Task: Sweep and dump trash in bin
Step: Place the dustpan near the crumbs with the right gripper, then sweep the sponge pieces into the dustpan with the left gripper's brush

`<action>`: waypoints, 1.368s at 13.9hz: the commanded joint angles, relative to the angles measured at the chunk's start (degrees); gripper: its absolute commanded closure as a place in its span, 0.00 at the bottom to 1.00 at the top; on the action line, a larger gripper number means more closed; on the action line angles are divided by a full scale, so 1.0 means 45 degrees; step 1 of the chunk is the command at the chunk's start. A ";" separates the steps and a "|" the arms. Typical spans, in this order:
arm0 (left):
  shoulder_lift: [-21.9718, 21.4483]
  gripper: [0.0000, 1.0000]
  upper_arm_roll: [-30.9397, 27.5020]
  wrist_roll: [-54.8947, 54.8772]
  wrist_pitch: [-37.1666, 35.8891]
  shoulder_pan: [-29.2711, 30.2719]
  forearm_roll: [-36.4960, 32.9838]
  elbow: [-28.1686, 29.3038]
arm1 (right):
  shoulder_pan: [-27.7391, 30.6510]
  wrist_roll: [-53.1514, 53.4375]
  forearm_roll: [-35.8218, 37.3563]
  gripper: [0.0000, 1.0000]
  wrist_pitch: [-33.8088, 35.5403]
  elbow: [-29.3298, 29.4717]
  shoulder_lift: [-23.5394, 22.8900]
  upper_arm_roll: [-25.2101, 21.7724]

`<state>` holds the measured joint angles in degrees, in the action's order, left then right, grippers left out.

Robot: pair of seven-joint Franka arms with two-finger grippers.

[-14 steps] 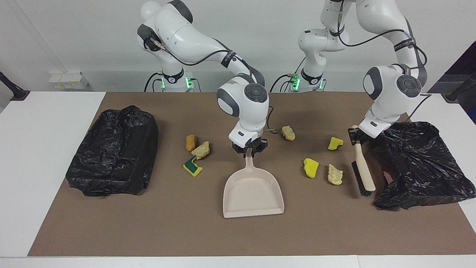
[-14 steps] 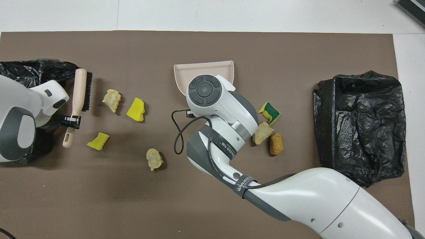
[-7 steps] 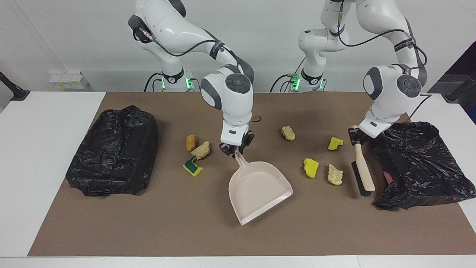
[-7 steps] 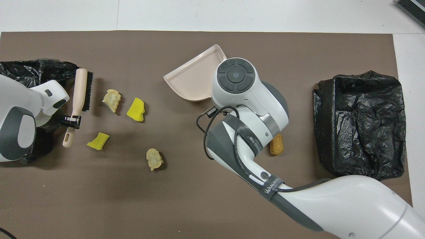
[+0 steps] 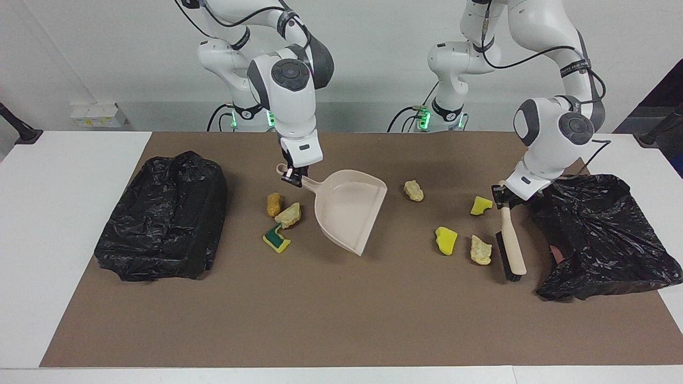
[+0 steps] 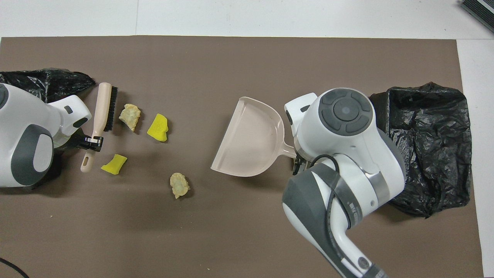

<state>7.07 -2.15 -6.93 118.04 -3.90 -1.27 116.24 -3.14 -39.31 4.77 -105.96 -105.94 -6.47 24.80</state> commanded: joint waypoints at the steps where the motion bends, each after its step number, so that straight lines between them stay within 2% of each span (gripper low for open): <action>1: 0.0108 1.00 0.0162 -0.0024 0.0096 -0.0090 -0.0186 0.0203 | -0.0394 -0.0580 -0.0434 1.00 -0.1447 -0.3013 0.2039 -0.0004; 5: 0.0129 1.00 0.0495 -0.0082 0.0195 -0.0109 -0.0186 0.0263 | -0.1294 0.0180 -0.0494 1.00 -0.2485 -0.3780 0.1986 0.0132; 10: -0.0124 1.00 0.1802 -0.0218 0.0156 -0.0071 -0.0186 0.0809 | -0.1334 0.0278 -0.0455 1.00 -0.2759 -0.4153 0.1810 0.0854; 13: -0.0436 1.00 0.2194 -0.1619 0.0079 -0.0090 -0.0167 0.1278 | -0.1412 0.0824 -0.0455 1.00 -0.2878 -0.4406 0.1810 0.1069; 16: -0.0768 1.00 0.2663 -0.1781 -0.0078 -0.0090 -0.0167 0.1784 | -0.1432 0.1527 -0.0455 1.00 -0.2957 -0.4661 0.1868 0.1168; 19: -0.1042 1.00 0.3578 -0.1529 -0.0953 -0.0090 -0.0147 0.1962 | -0.1509 0.2073 -0.0261 1.00 -0.3635 -0.5362 0.2394 0.1245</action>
<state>4.80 11.67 -13.99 116.49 -4.19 -1.30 122.89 -9.73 -32.32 3.85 -118.96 -126.58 1.12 30.02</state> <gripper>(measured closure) 0.736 0.687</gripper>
